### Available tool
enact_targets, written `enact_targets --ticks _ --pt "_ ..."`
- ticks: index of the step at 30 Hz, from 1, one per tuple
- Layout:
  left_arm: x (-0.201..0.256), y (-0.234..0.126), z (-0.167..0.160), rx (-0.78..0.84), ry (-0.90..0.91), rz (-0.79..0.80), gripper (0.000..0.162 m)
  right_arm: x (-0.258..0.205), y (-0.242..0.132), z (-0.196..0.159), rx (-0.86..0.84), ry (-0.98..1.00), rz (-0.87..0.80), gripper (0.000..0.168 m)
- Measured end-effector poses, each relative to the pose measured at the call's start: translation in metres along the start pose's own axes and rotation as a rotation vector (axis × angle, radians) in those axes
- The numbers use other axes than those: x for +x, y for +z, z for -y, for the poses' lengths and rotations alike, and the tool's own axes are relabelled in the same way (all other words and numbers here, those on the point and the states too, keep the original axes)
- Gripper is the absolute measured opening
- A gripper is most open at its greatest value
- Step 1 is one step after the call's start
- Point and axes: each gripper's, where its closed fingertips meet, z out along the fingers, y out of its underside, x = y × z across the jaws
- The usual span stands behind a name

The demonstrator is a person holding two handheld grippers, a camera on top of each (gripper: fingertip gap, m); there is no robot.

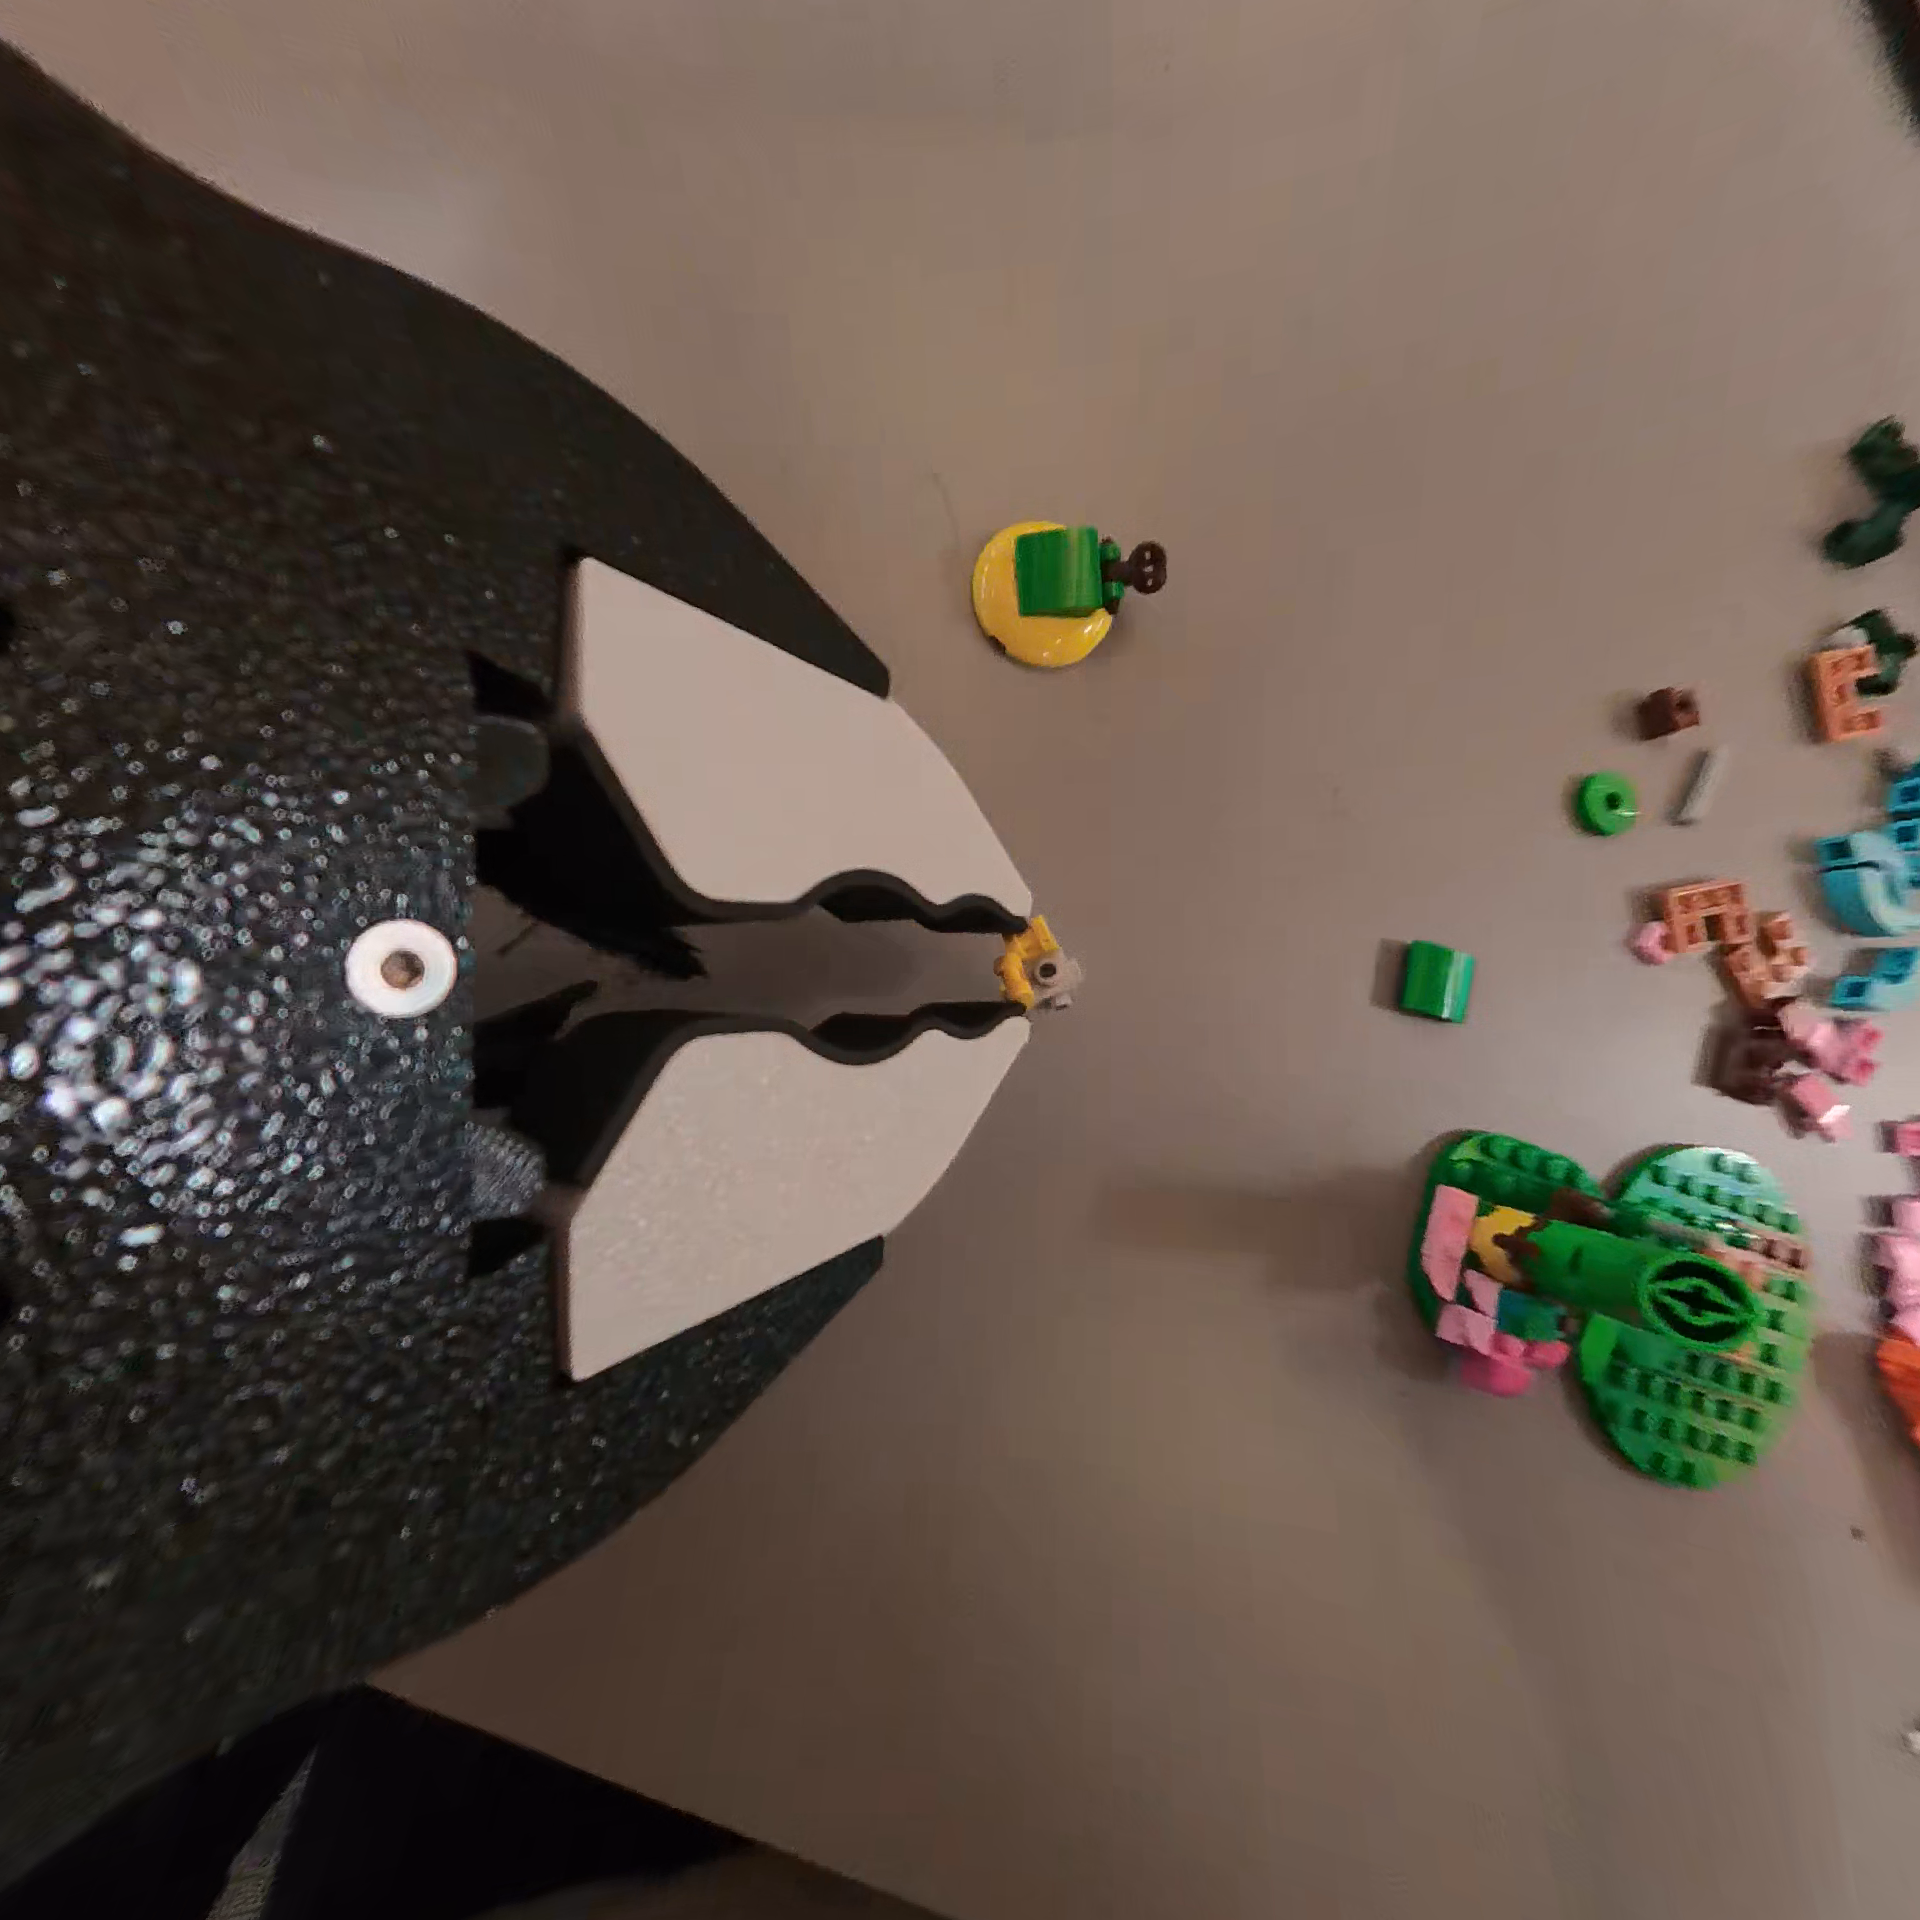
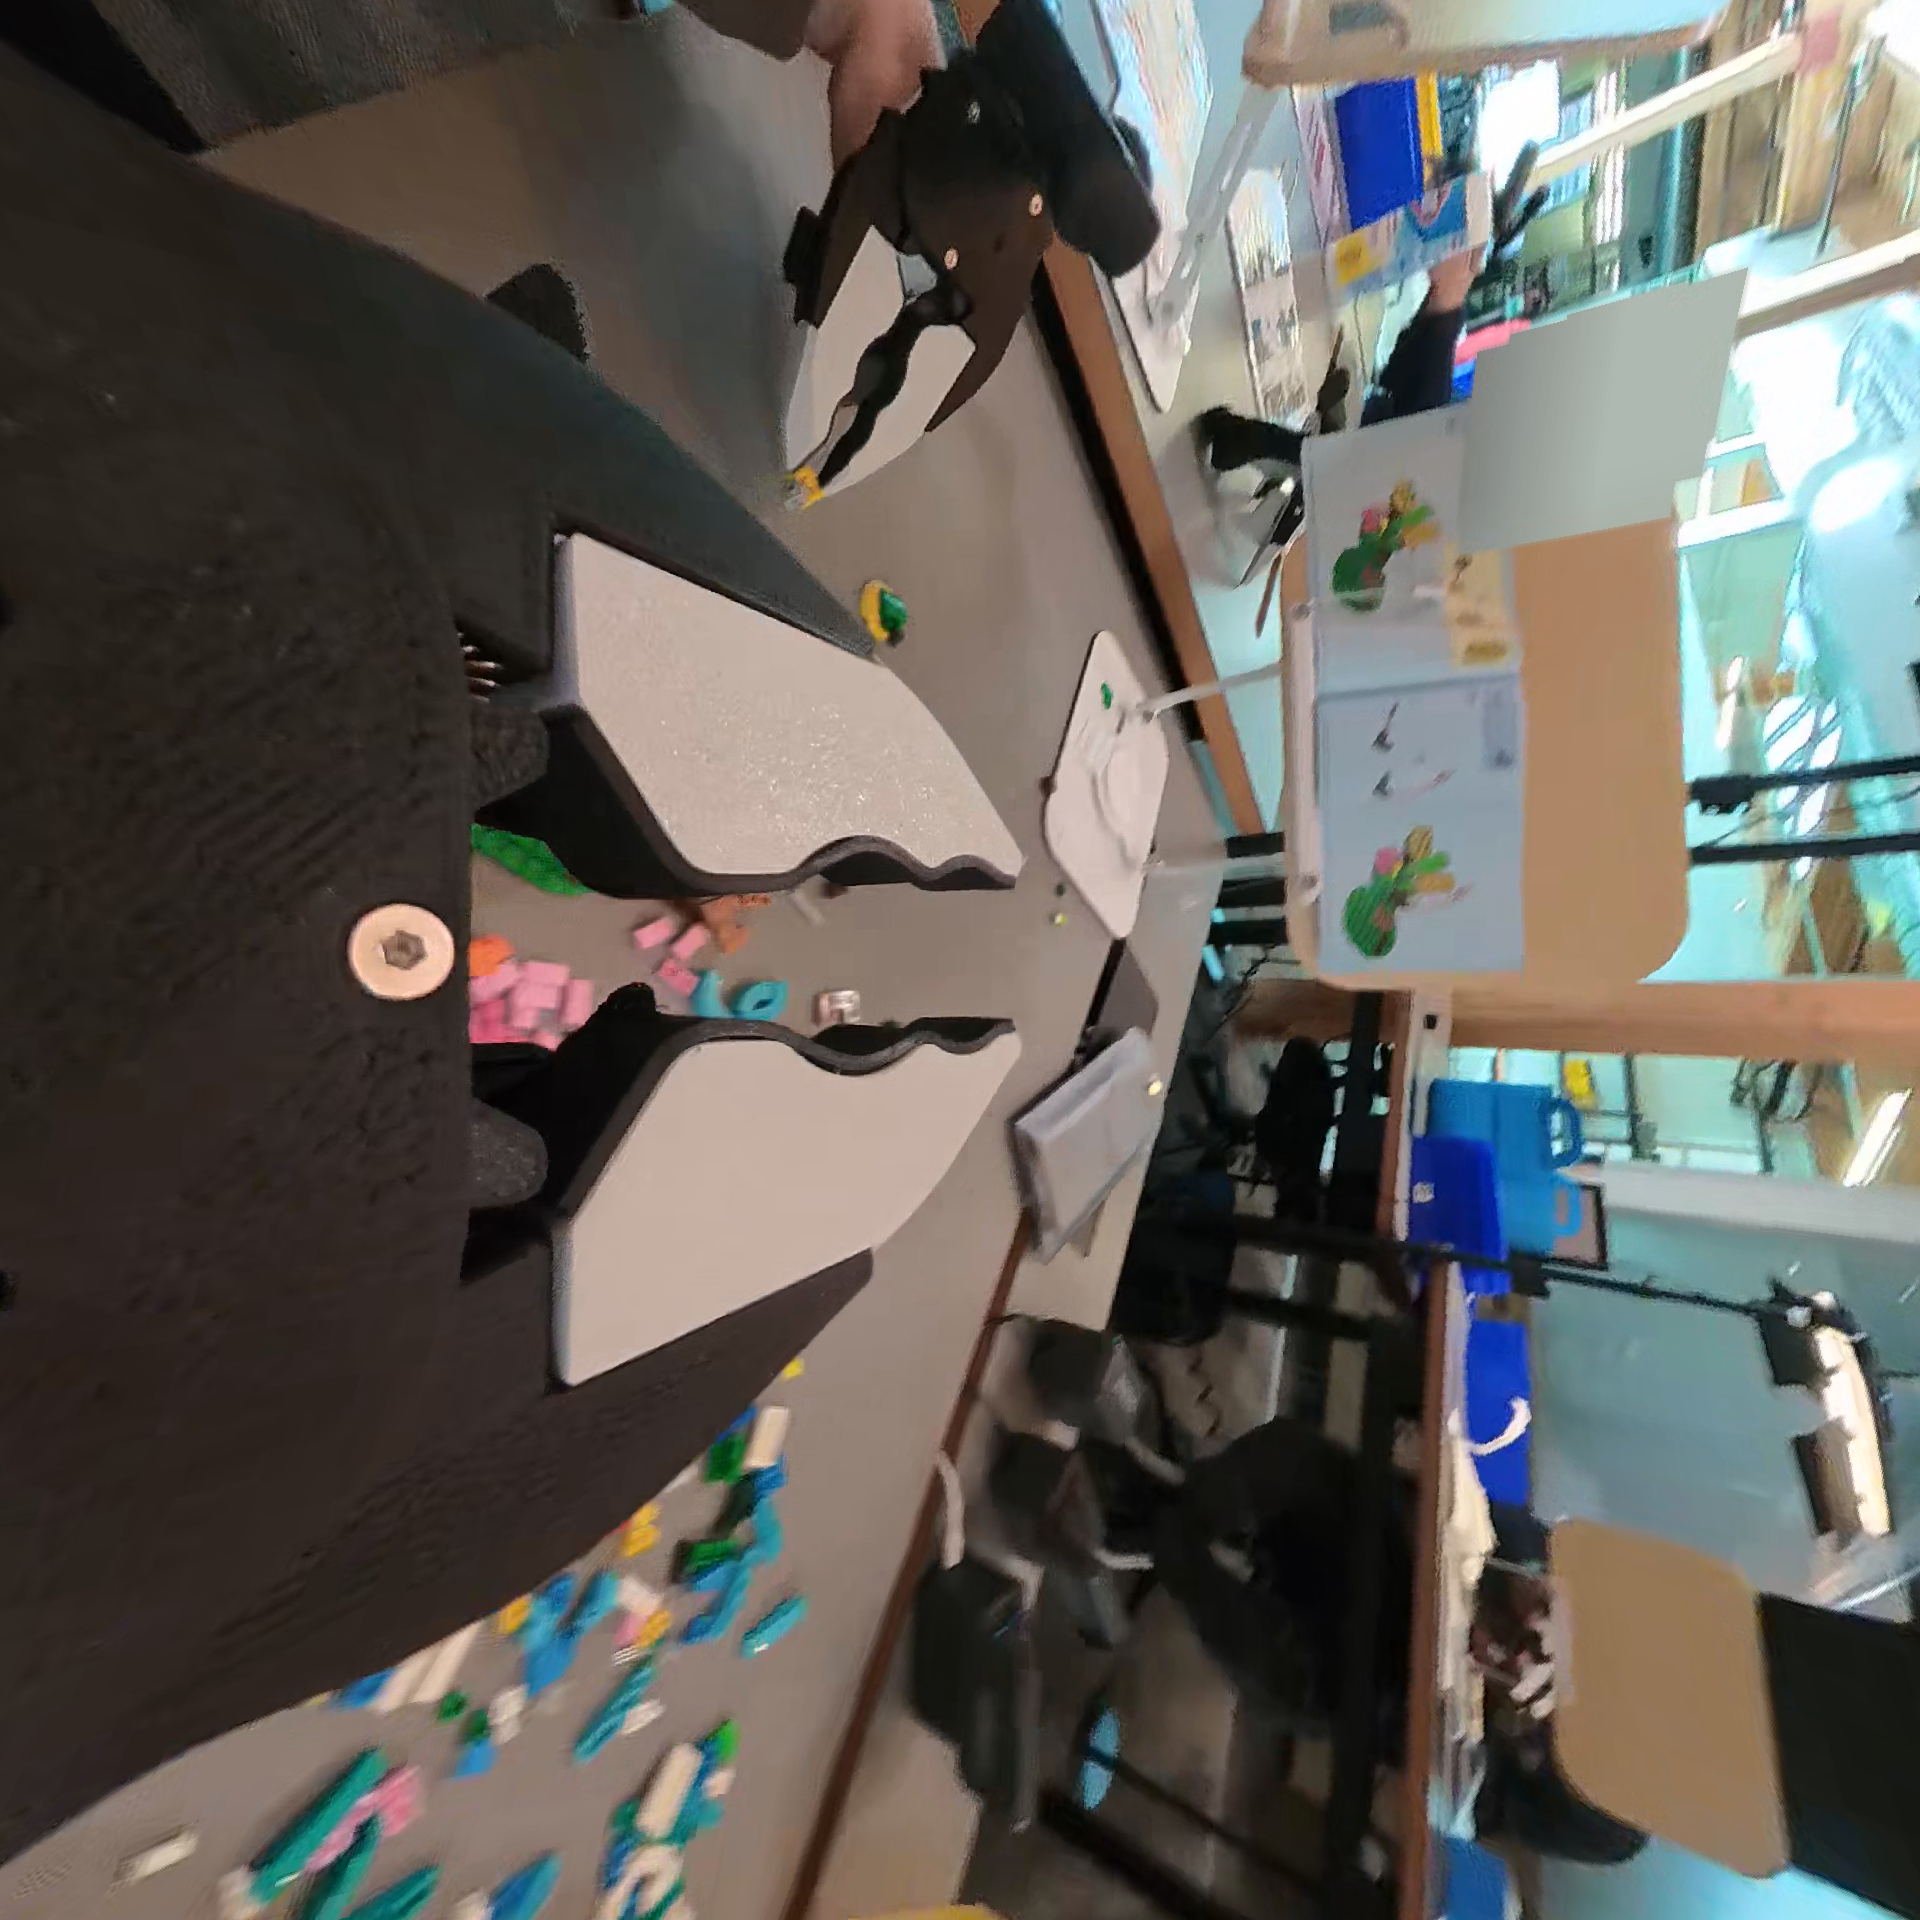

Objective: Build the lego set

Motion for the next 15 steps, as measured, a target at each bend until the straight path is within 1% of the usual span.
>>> enact_targets --ticks 3,6,8,11,13,15 --pt "0.004 0.001 -0.008 -0.101 0.048 0.023 0.012 0.019 -0.015 -0.023 -0.077 0.022 -0.061 0.021" --pt "0.006 0.003 -0.005 -0.101 0.055 0.021 0.012 0.036 -0.018 -0.053 -0.212 -0.030 -0.122 0.020" --pt "0.007 0.003 -0.003 -0.098 0.054 0.016 0.012 0.044 -0.013 -0.083 -0.363 -0.111 -0.132 0.017" --pt "0.008 0.003 -0.004 -0.098 0.055 0.010 0.012 0.053 -0.005 -0.137 -0.655 -0.236 -0.059 0.016" --pt "0.007 0.003 -0.003 -0.096 0.055 0.013 0.012 0.066 0.001 -0.163 -0.800 -0.235 -0.051 0.016" --pt "0.007 0.003 -0.003 -0.095 0.051 0.010 0.012 0.071 0.014 -0.173 -0.861 -0.161 -0.020 0.015"
